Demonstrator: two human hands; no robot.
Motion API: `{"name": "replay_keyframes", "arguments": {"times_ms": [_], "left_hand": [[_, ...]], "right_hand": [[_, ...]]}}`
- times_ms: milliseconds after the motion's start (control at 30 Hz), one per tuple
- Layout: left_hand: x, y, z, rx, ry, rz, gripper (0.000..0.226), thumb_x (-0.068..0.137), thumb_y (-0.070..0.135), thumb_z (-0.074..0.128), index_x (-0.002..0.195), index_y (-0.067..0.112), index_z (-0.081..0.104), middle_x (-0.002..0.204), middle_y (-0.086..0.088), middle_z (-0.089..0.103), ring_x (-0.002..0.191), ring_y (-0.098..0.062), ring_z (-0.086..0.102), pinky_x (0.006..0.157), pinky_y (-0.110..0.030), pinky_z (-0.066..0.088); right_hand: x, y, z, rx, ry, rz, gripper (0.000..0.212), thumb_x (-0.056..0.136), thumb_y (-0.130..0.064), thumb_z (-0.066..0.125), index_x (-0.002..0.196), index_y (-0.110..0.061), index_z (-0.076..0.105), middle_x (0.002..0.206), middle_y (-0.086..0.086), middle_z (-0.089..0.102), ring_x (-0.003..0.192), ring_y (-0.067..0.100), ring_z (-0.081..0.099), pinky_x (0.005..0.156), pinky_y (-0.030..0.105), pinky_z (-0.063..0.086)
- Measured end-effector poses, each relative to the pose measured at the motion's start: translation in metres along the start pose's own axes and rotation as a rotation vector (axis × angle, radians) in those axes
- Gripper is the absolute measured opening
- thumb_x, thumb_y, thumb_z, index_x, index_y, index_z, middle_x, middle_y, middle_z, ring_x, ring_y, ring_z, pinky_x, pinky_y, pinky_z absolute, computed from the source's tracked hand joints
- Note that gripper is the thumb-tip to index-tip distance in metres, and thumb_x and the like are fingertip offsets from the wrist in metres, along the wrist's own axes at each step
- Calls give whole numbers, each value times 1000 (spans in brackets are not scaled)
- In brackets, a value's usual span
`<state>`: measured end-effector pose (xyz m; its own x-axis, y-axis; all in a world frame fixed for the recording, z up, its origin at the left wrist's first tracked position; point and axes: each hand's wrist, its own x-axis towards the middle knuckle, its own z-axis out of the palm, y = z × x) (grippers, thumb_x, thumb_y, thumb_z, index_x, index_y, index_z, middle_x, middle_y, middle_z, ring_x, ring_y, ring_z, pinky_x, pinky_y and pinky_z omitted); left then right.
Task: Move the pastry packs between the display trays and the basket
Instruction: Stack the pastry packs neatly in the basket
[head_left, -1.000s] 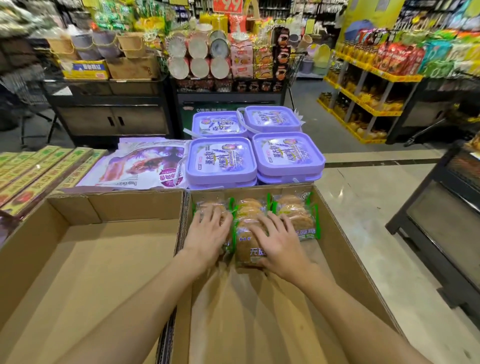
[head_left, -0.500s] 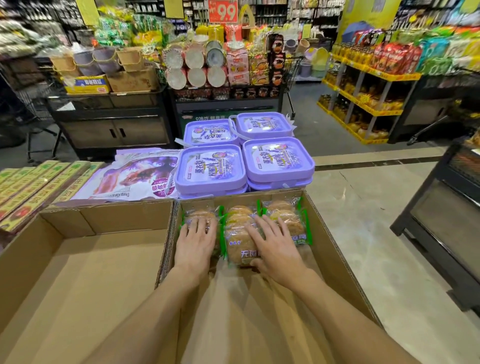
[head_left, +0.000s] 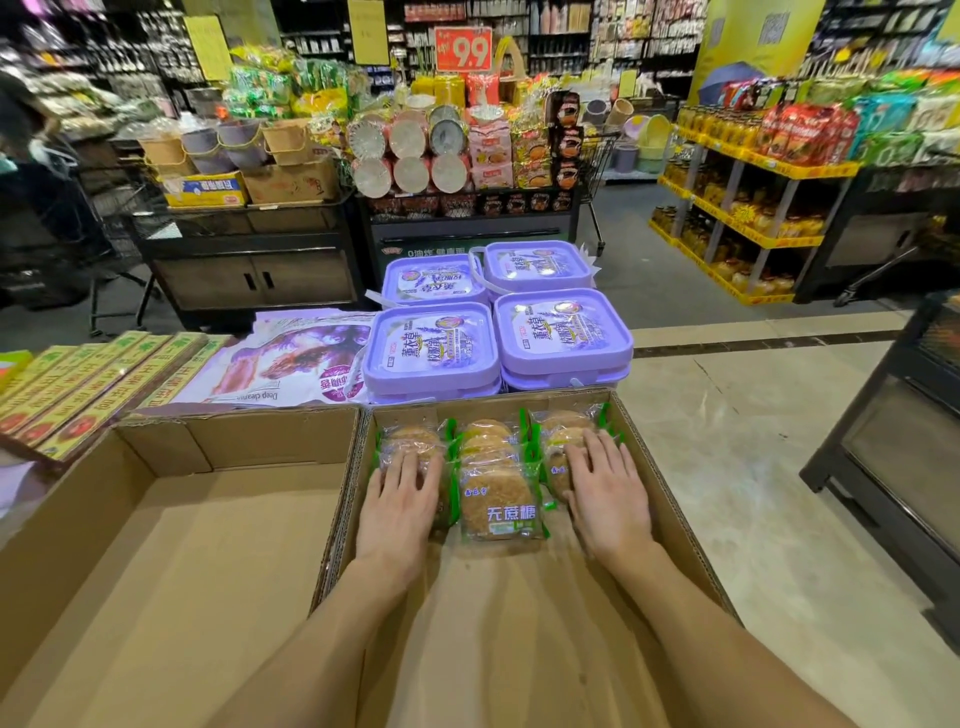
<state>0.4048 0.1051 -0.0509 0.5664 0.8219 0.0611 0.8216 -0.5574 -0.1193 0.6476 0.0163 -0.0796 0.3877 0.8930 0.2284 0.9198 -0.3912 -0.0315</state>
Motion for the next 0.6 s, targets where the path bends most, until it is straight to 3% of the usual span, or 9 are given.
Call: {"name": "replay_keyframes", "arguments": {"times_ms": [200, 367, 433, 533, 600], "left_hand": [[2, 4, -1, -65, 75, -58, 88, 76, 2, 70, 152, 18, 28, 155, -14, 33, 147, -32, 28, 117, -43, 32], [14, 1, 14, -64, 97, -104, 94, 37, -3, 89, 126, 9, 59, 115, -17, 64, 107, -36, 62, 82, -46, 55], [12, 2, 9, -86, 77, -115, 92, 45, 0, 87, 132, 10, 59, 122, -17, 61, 114, -36, 59, 88, -46, 53], [-1, 7, -8, -55, 62, -59, 91, 79, 10, 71, 157, 15, 25, 159, -16, 31, 148, -36, 27, 117, -48, 28], [-12, 6, -17, -39, 43, -25, 86, 86, 11, 64, 159, 15, 19, 165, -13, 21, 153, -35, 16, 121, -49, 19]], "right_hand": [[-1, -2, 6, 193, 31, 69, 66, 77, -13, 83, 137, -7, 55, 154, 22, 41, 146, 38, 35, 120, 44, 24], [-2, -7, 3, 294, 5, 62, 65, 91, -9, 67, 149, -7, 39, 164, 18, 21, 154, 31, 15, 122, 30, 6], [-1, -6, -5, 323, 11, 53, 66, 94, -15, 63, 152, -10, 32, 167, 15, 12, 156, 28, 8, 124, 30, 5], [-15, -11, -24, 328, -19, 83, 70, 94, -29, 64, 153, -15, 30, 169, 8, 7, 156, 27, 4, 127, 36, 7], [-32, -14, -39, 329, -27, 87, 72, 94, -33, 62, 155, -19, 27, 169, 5, 9, 156, 26, 4, 127, 37, 7]]}}
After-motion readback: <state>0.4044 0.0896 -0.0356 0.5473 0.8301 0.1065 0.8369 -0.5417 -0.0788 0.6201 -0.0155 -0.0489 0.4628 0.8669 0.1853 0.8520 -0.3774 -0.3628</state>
